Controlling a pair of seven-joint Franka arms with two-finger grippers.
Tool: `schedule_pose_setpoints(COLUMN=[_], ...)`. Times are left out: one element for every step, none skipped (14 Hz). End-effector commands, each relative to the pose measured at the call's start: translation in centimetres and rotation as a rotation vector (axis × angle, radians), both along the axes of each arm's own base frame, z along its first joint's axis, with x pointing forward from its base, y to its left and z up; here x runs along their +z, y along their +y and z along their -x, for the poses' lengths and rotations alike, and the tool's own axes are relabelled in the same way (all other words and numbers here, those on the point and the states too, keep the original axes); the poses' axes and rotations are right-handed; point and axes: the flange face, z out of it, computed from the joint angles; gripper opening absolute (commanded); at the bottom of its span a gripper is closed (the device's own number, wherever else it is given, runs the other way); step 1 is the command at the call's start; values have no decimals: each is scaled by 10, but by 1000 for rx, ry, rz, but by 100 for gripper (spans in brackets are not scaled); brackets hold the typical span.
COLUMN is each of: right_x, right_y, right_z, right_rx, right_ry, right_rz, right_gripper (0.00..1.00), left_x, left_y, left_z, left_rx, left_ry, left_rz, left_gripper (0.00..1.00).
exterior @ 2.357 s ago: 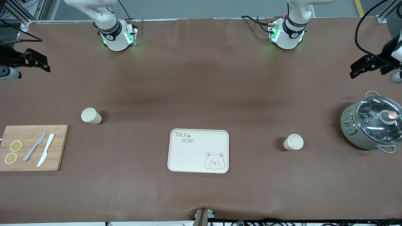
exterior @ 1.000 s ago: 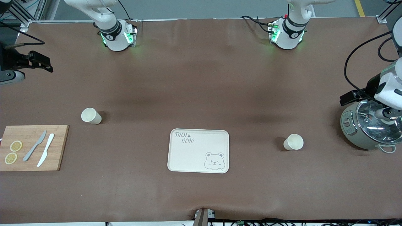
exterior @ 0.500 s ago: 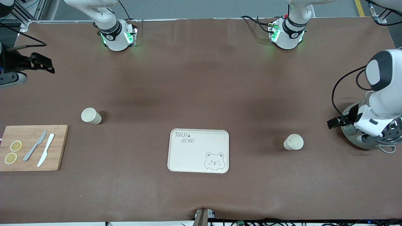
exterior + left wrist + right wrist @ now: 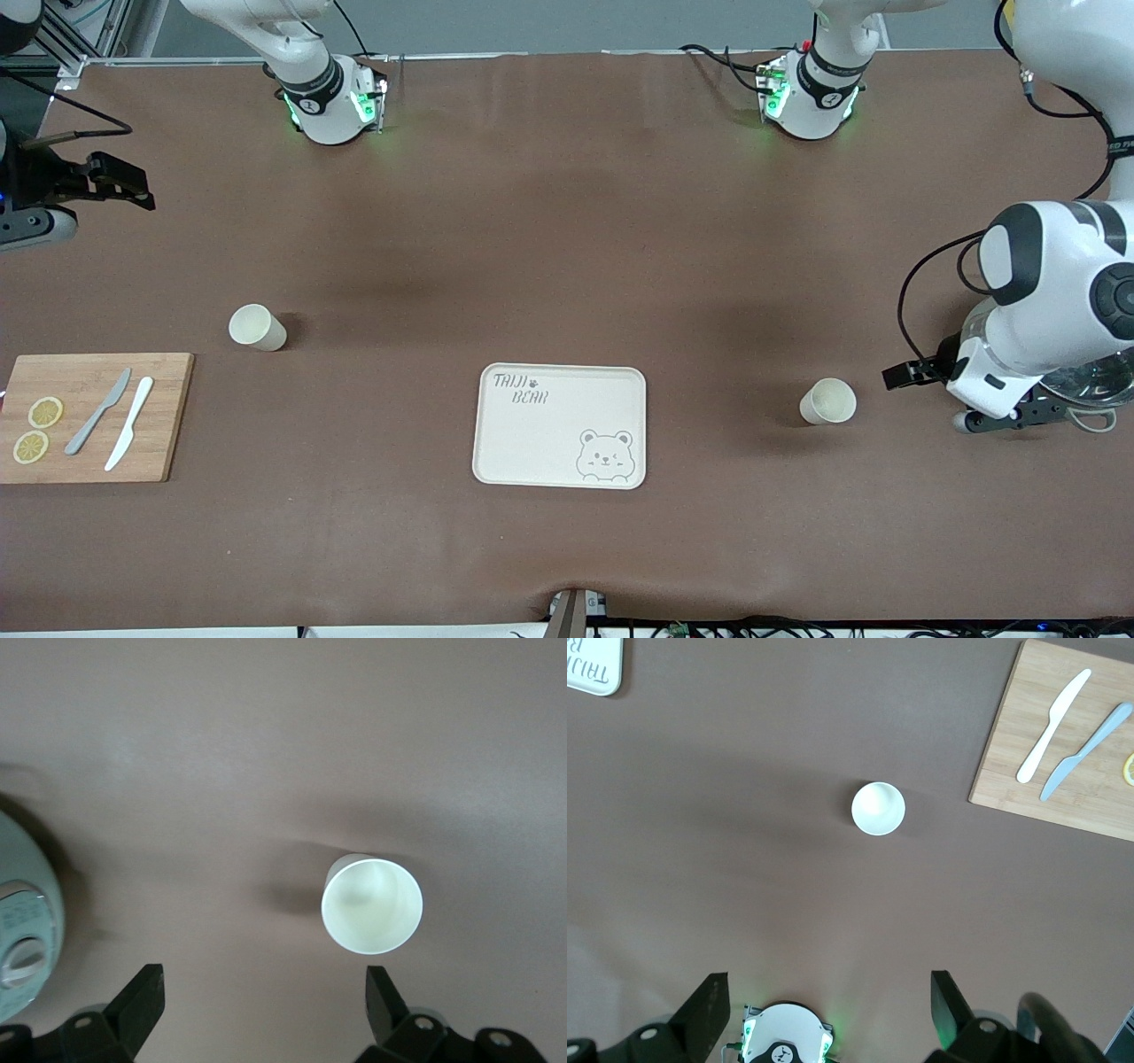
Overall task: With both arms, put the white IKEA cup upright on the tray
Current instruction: 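Reach the left gripper to the white cup while the right gripper approaches the other cup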
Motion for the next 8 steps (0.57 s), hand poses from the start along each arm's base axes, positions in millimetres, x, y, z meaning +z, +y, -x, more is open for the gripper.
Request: schedule_pose_setpoints(right_x=[1, -15, -17, -14, -25, -47, -64, -65], right_y=[4, 2, 2, -1, -5, -6, -7, -10], right_z=[-8, -17, -23, -26, -31, -40, -46, -47], right_rx=[-11, -4, 25, 52, 59, 54, 54, 55], right_ry=[-1, 28, 29, 18, 35, 74, 105, 107], right_rz=[-23, -23, -18, -21, -23, -20, -15, -2], right_gripper=[100, 100, 100, 100, 100, 100, 100, 100], left_x=[-20, -28, -37, -47, -57, -67, -73, -80], left_y=[-12, -15, -16, -16, -17, -16, -16, -19], left_z=[-1, 0, 2, 5, 8, 8, 7, 7], left_rx=[6, 2, 2, 2, 2, 5, 7, 3], left_ry=[4, 0, -11, -29, -44, -47, -47, -44], left_rz=[14, 15, 15, 17, 18, 19, 21, 22], left_gripper=[100, 98, 96, 93, 91, 90, 85, 80])
